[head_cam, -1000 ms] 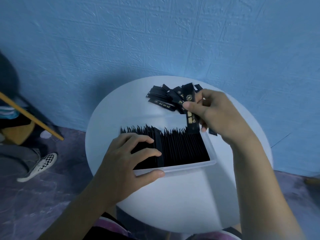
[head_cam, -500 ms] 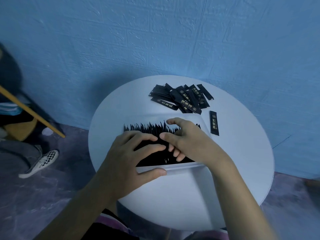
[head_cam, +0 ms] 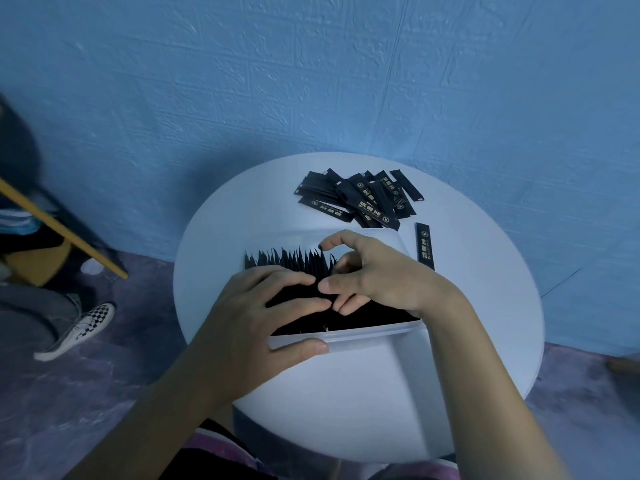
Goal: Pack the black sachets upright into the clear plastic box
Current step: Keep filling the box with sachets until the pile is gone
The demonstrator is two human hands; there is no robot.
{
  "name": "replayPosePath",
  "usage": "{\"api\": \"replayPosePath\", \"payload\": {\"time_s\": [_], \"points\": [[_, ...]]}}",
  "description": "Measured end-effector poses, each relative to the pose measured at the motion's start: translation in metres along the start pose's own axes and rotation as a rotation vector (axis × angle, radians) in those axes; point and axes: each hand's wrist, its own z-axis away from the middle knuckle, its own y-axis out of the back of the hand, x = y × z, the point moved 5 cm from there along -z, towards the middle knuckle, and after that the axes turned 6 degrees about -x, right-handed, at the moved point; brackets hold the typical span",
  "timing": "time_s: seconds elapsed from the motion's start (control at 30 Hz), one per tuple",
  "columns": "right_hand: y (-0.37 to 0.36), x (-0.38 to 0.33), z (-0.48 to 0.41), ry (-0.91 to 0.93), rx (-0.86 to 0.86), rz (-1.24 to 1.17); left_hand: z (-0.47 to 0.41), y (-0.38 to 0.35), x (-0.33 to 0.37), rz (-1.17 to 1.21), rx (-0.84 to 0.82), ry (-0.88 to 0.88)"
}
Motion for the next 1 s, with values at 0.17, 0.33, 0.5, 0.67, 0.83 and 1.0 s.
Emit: {"api": "replayPosePath", "payload": {"time_s": [0.17,0.33,0.5,0.67,0.83,1.0], "points": [[0.000,0.001,0.005,0.003,-0.009,-0.022,0.001,0.000,0.001,-0.030,-0.016,-0.016],[-0.005,0.004,0.006,-0.003,-0.022,-0.025,-0.001,0.001,0.000,-0.024,-0.035,-0.024],[-0.006,0.002,0.005,0.004,0.013,0.046,-0.004,0.006,-0.008,-0.023,-0.048,-0.013],[-0.002,0.001,0.000,0.006,0.082,0.072,-0.003,0.001,-0.003,-0.036,-0.041,-0.010],[-0.001,0.001,-0.003,0.002,0.092,0.086,-0.003,0.001,-0.004,-0.017,-0.015,-0.008],[-0.003,0.002,-0.001,0.002,0.107,0.120,0.000,0.000,-0.005,-0.013,0.039,0.015]]}}
